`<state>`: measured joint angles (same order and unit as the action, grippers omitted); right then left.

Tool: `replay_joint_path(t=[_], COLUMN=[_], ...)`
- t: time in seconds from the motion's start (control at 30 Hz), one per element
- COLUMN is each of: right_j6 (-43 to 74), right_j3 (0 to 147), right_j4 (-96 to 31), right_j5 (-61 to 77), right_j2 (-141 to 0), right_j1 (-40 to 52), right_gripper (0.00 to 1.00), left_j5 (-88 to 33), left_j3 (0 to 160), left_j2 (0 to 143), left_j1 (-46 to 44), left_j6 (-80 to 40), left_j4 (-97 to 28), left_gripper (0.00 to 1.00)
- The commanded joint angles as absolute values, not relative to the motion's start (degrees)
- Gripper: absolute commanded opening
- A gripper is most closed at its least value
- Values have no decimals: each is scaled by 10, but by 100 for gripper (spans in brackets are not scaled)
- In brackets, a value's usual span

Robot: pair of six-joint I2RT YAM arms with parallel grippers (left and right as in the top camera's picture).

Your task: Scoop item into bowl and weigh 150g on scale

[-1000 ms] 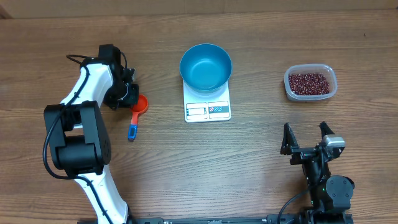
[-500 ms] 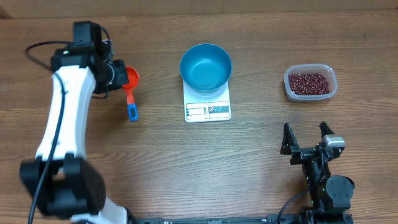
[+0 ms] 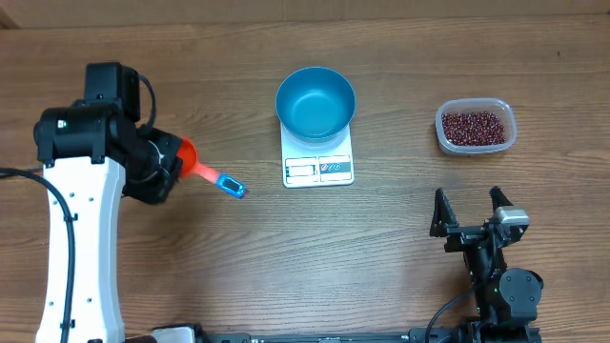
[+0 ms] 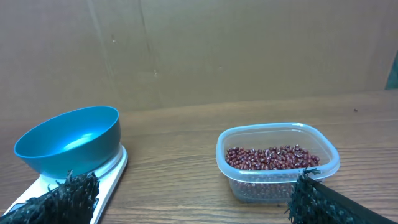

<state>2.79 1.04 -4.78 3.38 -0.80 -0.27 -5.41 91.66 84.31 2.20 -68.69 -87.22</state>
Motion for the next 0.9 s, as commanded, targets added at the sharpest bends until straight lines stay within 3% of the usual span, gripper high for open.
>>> replay_joint_path(t=[0.0,0.4,0.87], right_j6=[30,30,30], right_j3=[4,4,4], right_j4=[-47,-47,-47], right_j5=[26,26,26], right_j2=[-2,-2,-2], right_j1=[1,1,0], right_gripper=[100,100,100], left_j5=[-56,-21,0], left_j3=[926,926,926], left_j2=[835,835,835], left_j1=[-16,-183,-214], left_j6=[-764,-927,-935], left_j4=[-883,-892,-883], left_gripper=[4,4,4])
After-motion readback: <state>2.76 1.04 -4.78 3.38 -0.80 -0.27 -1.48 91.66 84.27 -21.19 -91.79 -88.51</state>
